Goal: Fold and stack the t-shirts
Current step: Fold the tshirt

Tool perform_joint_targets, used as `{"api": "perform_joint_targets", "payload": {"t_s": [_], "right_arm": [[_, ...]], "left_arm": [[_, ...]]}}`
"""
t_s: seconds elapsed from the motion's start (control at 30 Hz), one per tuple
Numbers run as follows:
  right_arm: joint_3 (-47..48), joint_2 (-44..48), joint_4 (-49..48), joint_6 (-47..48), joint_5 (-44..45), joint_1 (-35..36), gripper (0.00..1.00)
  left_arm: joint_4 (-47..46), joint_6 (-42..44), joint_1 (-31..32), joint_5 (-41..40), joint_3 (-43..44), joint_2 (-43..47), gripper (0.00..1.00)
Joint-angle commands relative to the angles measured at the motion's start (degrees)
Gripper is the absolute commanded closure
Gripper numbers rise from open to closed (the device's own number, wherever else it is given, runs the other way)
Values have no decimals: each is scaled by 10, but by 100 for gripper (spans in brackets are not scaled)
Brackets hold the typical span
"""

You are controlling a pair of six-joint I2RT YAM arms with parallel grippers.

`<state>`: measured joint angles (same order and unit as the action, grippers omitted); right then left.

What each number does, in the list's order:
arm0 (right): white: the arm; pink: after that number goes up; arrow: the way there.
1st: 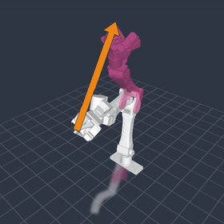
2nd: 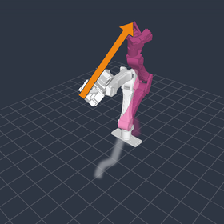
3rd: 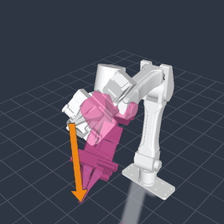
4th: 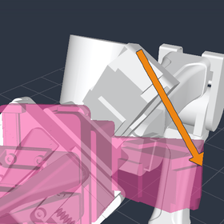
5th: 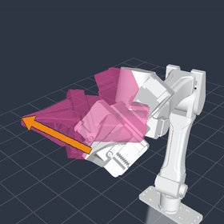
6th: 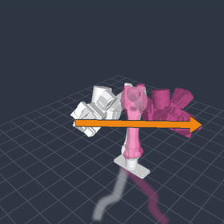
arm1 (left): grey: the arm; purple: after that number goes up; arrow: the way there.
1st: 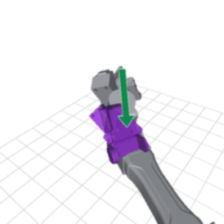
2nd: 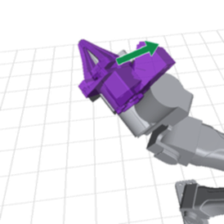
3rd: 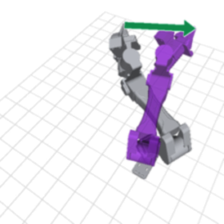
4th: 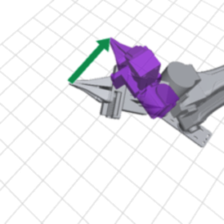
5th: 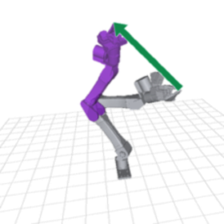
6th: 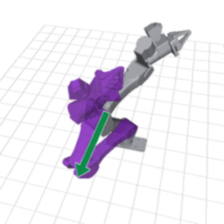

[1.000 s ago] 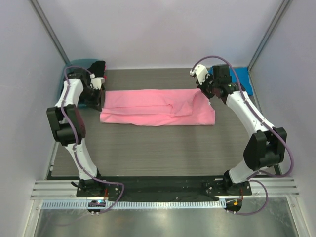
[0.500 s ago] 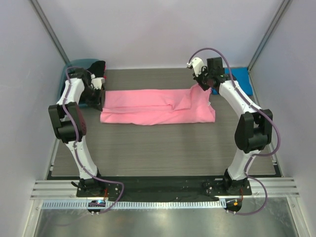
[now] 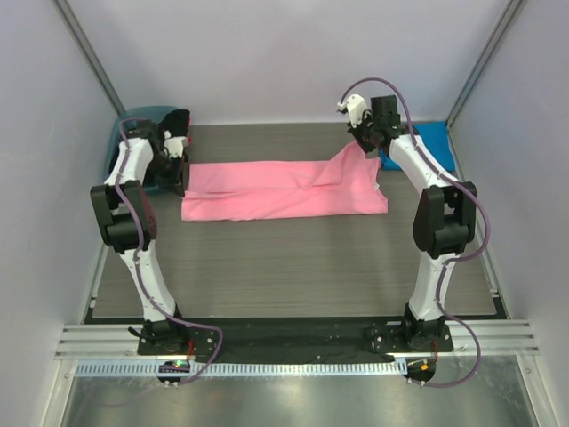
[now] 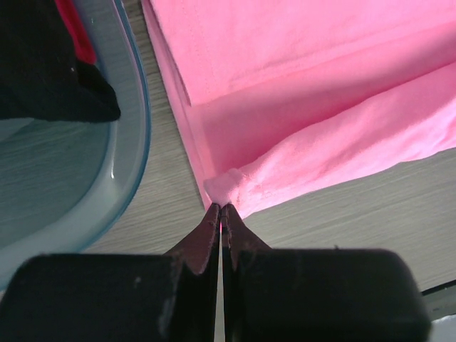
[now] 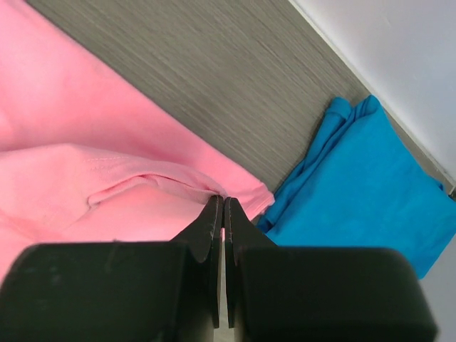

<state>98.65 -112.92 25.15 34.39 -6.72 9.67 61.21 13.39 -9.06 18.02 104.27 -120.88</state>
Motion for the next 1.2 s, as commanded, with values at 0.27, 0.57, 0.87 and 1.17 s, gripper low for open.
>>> {"api": "perform_joint_targets", "payload": {"t_s": [0.27,0.57,0.87,1.17], "right_arm": [[49,-23,-28,-34,34,-1,64],[-42,39,40,-86,-64,2,60],[-55,-9,93,-76,-123,18,55],[8,-91,105,-69,-137,18,52]], "left_arm": [[-22,-23,10,-18,59,25,66],[-19,9,55,16,-14,65,64],[-56,1,57,8,-57,6,69],[-63,1,57,-18,-76,-8,70]]}}
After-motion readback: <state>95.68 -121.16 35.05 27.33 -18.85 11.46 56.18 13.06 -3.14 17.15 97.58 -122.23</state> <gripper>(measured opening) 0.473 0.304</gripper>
